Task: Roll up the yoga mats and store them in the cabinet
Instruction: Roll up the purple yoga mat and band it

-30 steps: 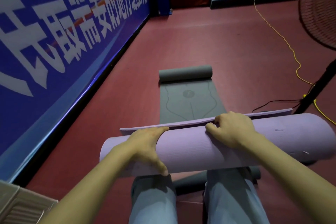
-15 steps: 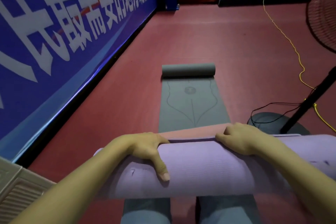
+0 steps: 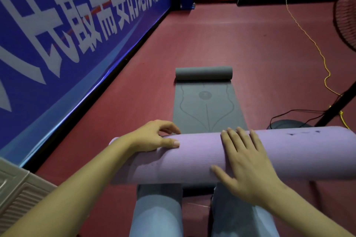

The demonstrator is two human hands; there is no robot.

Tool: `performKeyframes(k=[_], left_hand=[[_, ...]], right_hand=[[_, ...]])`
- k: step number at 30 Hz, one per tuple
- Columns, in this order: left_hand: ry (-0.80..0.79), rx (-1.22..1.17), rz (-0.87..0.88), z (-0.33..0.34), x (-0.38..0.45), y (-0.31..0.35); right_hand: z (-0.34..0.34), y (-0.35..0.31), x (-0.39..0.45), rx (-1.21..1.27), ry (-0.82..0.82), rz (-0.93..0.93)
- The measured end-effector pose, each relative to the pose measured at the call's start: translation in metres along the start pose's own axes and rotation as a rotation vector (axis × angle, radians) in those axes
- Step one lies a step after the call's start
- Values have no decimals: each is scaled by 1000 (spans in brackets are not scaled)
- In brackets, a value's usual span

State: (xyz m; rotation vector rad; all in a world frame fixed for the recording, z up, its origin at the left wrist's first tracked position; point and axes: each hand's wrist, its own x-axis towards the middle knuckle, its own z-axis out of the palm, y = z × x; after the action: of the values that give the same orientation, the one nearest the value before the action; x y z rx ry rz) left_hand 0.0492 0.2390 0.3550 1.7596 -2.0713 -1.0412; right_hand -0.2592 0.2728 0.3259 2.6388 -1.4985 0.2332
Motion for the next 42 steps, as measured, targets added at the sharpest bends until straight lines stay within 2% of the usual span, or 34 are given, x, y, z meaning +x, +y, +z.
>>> performKeyframes(k=[5,8,11,12,13,16,17,20,22,25,31,34,36,38,41,42], left_hand=[[-264,26,-132,-7,-2,10],[-406,137,-177,-9,-1,24],[-472,301,-134,-1,-1,28],[-470,301,-117,3,-1,26],[-454,266,-112,4,-2,23],[-419,97,-96,6,-2,15],[-407,84,-75,5,-2,13],[-379,47,-11,5,-1,12],[-322,-4,0,2,-4,10],[-218,-78,18,-10,-6,4],[156,102,67,-34,6,9],[175,145,55,-32,19,19],[108,85,78,-29,28,19],[94,-55,163,-24,34,22],[104,-149,285,-9,33,41],[130,-150,288,-2,33,40]], right_hand=[[7,-5,-20,66,55,-42],[14,-14,-44,194,241,-62],[19,-35,-68,452,493,-109],[20,-45,-77,559,482,-82],[22,-56,-85,715,394,-2],[35,-83,-102,1356,-160,503],[36,-81,-104,1543,-286,606],[54,-62,-80,1991,-260,841],[47,-48,-55,2102,-137,773],[34,-42,-25,1984,19,657],[-10,-30,60,1819,240,479],[-12,-19,80,1555,334,363],[-1,-13,78,1318,308,343],[16,-11,73,1131,209,349],[42,-6,58,1080,66,394],[50,-7,52,1090,73,386]])
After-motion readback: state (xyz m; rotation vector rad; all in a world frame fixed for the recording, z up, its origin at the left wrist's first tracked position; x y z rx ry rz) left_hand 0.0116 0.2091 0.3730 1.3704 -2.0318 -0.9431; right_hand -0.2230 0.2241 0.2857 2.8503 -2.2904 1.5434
